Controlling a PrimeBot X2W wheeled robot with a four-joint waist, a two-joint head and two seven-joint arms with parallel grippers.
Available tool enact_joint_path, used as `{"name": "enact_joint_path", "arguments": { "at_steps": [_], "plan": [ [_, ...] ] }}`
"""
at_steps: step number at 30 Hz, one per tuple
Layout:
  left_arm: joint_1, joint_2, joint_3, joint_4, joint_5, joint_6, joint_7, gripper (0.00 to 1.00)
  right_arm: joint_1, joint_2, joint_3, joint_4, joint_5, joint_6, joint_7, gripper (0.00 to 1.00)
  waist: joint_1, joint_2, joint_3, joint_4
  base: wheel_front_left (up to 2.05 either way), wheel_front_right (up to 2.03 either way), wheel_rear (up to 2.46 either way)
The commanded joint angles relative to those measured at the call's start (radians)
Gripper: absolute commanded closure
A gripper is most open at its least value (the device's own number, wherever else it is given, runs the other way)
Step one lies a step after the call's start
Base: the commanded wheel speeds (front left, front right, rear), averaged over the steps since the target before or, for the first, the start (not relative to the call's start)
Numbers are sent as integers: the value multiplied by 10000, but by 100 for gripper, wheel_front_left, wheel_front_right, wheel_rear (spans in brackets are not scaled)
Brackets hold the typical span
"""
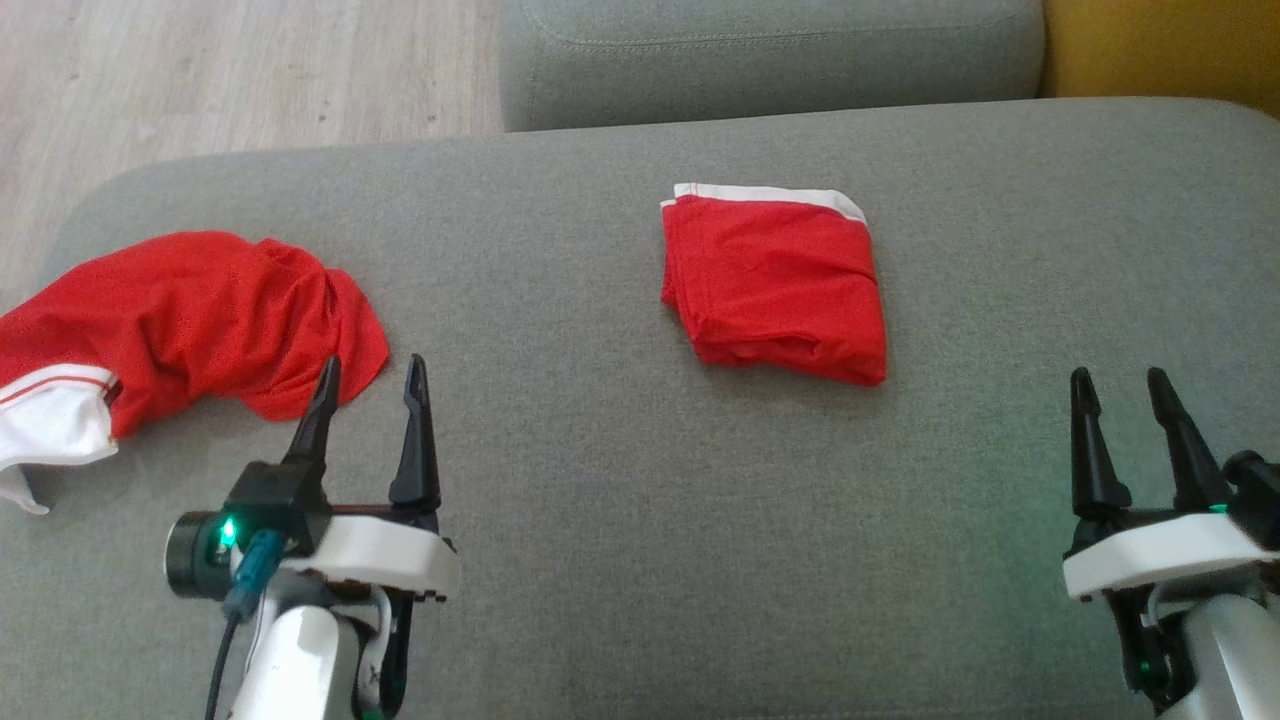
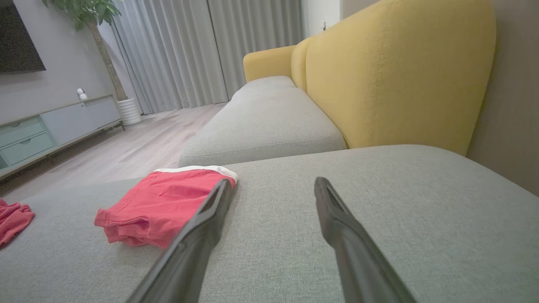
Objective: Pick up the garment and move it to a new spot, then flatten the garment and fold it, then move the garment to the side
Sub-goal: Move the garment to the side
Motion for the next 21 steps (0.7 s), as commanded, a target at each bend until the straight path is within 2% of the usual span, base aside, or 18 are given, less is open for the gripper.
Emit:
{"name": "enact_joint_path", "arguments": {
  "at_steps": [1,8,12,21],
  "plan": [
    [-352,59,234,-285,5,1,-53,0,-223,-101,115,-422,-134,77,-120,0,0,0,30,16,0,0,0],
    [-500,58,75,-260,-89,55,-53,0,-972,-262,653,-347,-74,77,158,0,0,0,269,137,0,0,0],
    [-740,58,-142,-314,-178,78,-53,0,-2298,-752,1555,170,405,77,841,0,0,0,617,376,0,0,0],
    [-1312,57,-857,-416,-495,287,-53,0,-5986,-1438,2737,3526,1653,77,2176,0,0,0,1670,1598,0,0,0]
  ]
}}
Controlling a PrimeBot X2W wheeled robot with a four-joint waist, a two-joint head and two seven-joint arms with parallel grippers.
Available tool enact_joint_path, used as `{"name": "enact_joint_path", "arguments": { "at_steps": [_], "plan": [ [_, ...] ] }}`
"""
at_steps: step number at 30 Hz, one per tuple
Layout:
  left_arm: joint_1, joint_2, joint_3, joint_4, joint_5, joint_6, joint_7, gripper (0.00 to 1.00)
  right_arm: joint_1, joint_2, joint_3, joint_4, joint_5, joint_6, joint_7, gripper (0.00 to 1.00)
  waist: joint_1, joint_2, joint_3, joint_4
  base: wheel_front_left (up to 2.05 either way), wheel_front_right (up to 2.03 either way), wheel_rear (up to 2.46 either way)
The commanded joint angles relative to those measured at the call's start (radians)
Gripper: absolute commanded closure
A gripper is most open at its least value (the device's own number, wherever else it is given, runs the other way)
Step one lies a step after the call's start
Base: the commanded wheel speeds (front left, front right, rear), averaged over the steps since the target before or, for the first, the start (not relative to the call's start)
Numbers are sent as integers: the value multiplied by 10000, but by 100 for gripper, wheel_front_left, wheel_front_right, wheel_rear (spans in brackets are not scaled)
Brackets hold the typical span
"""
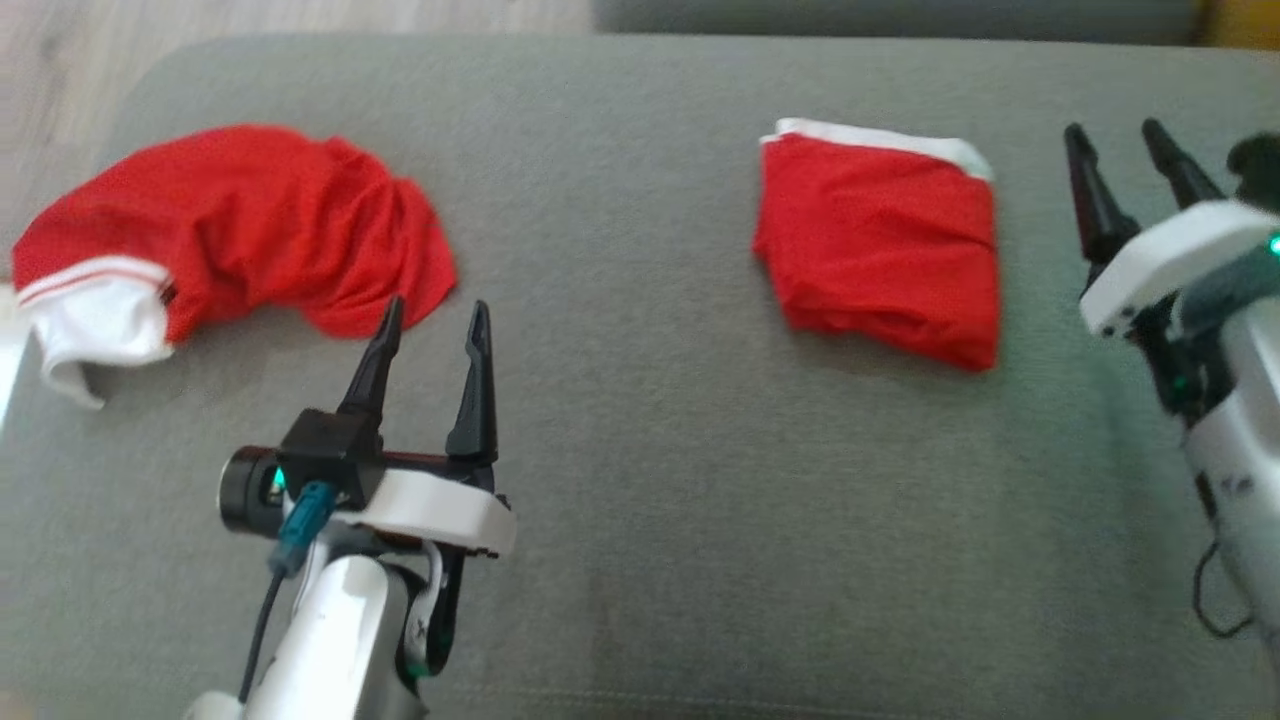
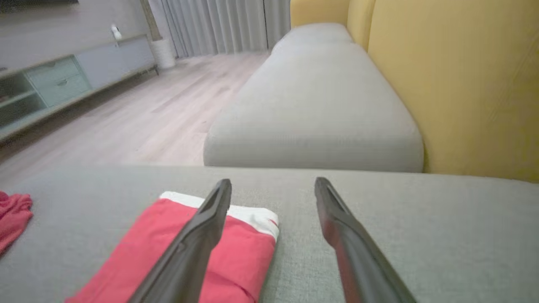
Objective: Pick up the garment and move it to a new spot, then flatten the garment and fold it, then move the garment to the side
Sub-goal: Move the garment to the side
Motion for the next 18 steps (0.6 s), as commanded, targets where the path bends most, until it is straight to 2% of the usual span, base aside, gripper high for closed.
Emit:
{"name": "enact_joint_path", "arguments": {
  "at_steps": [1,5,11,15,18],
  "plan": [
    [-457,65,203,-335,-117,115,-53,0,-469,-135,266,217,206,77,262,0,0,0,499,580,0,0,0],
    [-590,65,2,-383,-213,252,-53,0,-1462,-181,500,1807,751,77,1318,0,0,0,861,1092,0,0,0],
    [-711,65,-200,-455,-306,398,-53,0,-2308,-42,531,4086,1320,77,3672,0,0,0,1152,1593,0,0,0],
    [-709,65,-234,-473,-314,467,-53,0,-2409,309,540,4666,1819,77,4963,0,0,0,1191,1692,0,0,0],
    [-681,65,-236,-482,-309,512,-53,0,-2318,392,580,4601,2128,77,5190,0,0,0,1186,1671,0,0,0]
  ]
}}
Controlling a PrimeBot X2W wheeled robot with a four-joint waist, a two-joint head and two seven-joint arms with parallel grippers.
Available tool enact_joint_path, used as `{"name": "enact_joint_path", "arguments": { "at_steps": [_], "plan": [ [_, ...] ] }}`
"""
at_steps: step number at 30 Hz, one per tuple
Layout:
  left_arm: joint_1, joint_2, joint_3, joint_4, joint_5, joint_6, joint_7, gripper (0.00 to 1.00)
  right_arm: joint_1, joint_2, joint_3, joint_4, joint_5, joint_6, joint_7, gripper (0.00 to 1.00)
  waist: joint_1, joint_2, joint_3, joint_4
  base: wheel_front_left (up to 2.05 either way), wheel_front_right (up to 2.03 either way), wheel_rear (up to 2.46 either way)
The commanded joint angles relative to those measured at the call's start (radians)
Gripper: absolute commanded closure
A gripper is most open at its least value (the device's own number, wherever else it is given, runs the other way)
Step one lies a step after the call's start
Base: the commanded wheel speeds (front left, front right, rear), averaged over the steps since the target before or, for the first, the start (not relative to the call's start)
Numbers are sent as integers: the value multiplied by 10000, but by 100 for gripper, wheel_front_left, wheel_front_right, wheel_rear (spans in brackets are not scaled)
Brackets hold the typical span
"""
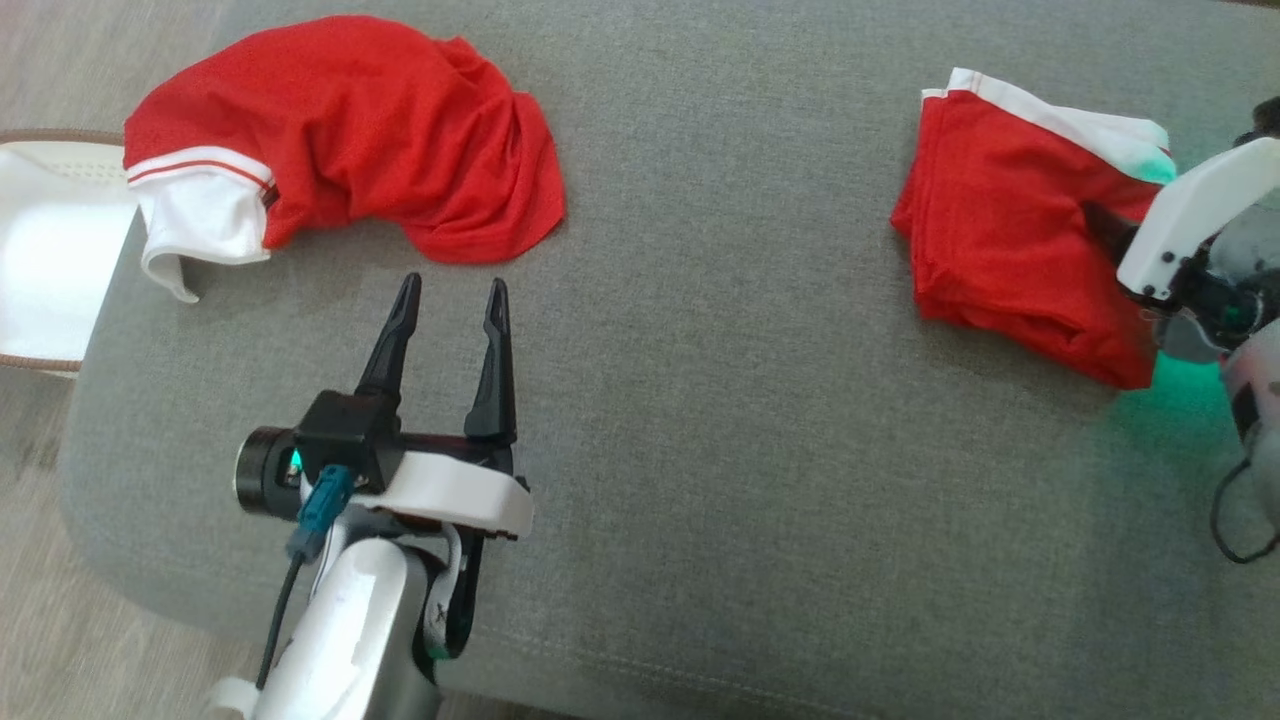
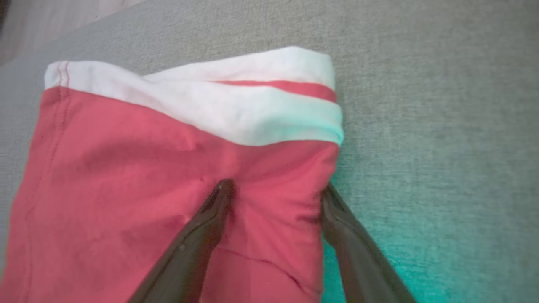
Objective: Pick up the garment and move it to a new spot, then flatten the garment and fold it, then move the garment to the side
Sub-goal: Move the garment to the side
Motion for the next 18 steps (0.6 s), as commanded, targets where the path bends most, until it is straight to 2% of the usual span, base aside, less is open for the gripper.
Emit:
{"name": "enact_joint_path", "arguments": {
  "at_steps": [1,2,3,4,11,18],
  "plan": [
    [-305,76,255,-377,-60,74,-53,0,480,319,270,-108,136,77,133,5,-1,0,-23,-44,0,0,0],
    [-312,76,249,-370,-57,73,-53,0,522,333,279,-195,238,77,59,46,-1,0,-38,-84,0,0,0],
    [-312,76,249,-370,-57,73,-53,0,522,333,279,-195,238,77,59,46,-1,0,-38,-84,0,0,0],
    [-322,76,247,-370,-48,68,-53,0,563,327,307,-291,312,77,-62,100,-1,0,-60,-136,0,0,0],
    [-348,76,312,-309,116,-117,-53,0,622,165,606,-666,460,77,-1481,100,-1,0,-435,-879,0,0,0],
    [-407,76,81,-227,207,-675,-53,0,617,23,1077,-743,647,77,-1957,100,-1,0,-963,-2387,0,0,0]
  ]
}}
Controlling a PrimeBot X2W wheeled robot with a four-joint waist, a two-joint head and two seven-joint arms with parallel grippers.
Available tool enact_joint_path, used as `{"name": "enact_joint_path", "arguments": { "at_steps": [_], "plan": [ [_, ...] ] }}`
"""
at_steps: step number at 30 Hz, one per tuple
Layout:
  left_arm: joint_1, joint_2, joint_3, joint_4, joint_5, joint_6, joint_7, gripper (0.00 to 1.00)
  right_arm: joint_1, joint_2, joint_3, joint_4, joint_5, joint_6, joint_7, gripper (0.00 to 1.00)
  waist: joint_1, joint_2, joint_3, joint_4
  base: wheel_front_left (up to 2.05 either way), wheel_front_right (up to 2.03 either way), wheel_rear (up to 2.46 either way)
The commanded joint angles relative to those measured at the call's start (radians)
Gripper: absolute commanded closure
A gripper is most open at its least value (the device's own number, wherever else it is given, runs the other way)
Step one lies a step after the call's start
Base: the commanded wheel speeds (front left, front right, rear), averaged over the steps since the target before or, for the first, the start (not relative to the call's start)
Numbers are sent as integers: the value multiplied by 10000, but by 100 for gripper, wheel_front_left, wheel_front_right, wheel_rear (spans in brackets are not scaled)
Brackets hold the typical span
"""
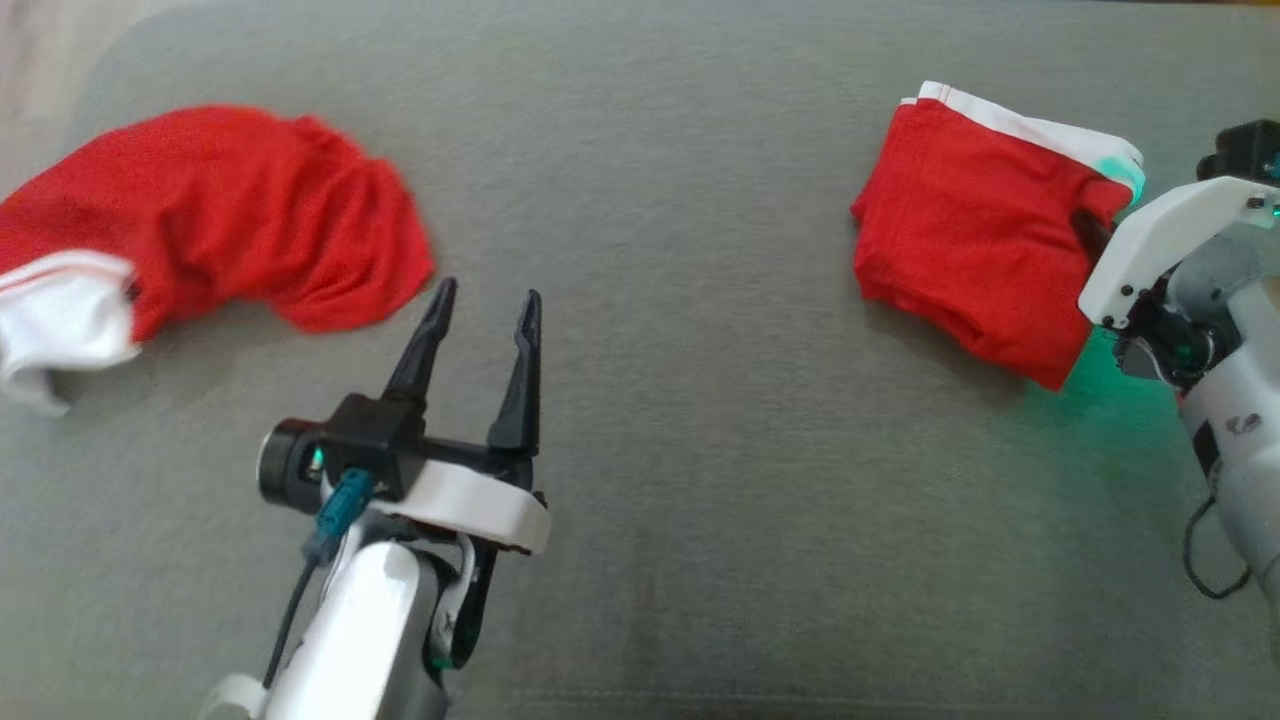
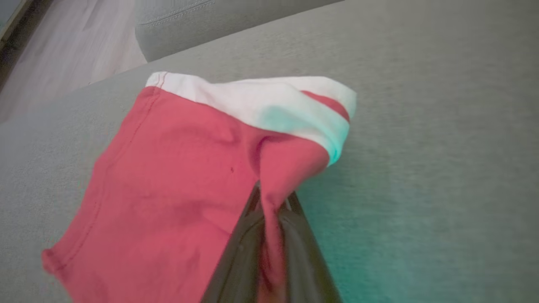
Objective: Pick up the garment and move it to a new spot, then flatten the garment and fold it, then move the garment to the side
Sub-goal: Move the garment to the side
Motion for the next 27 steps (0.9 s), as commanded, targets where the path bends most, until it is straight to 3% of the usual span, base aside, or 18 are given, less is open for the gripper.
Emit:
{"name": "enact_joint_path", "arguments": {
  "at_steps": [1,8,14,20,27],
  "plan": [
    [-414,76,197,-257,95,-73,-51,0,35,-182,202,-309,119,75,-110,100,-1,0,-378,-935,0,0,0],
    [-547,76,26,100,132,-330,-51,0,71,-262,772,-459,386,75,-124,100,-1,0,-517,-2607,0,0,0],
    [-773,76,-250,399,120,-457,-51,0,121,-187,1105,-585,799,75,-253,100,-1,0,-446,-3508,0,0,0],
    [-1057,76,-467,503,154,-447,-51,0,87,-375,1508,-739,1063,75,-481,100,-1,0,-100,-3705,0,0,0],
    [-1455,76,-592,636,342,-437,-51,0,-391,-1145,2214,-1163,1066,75,-760,100,-1,0,971,-3157,0,0,0]
  ]
}}
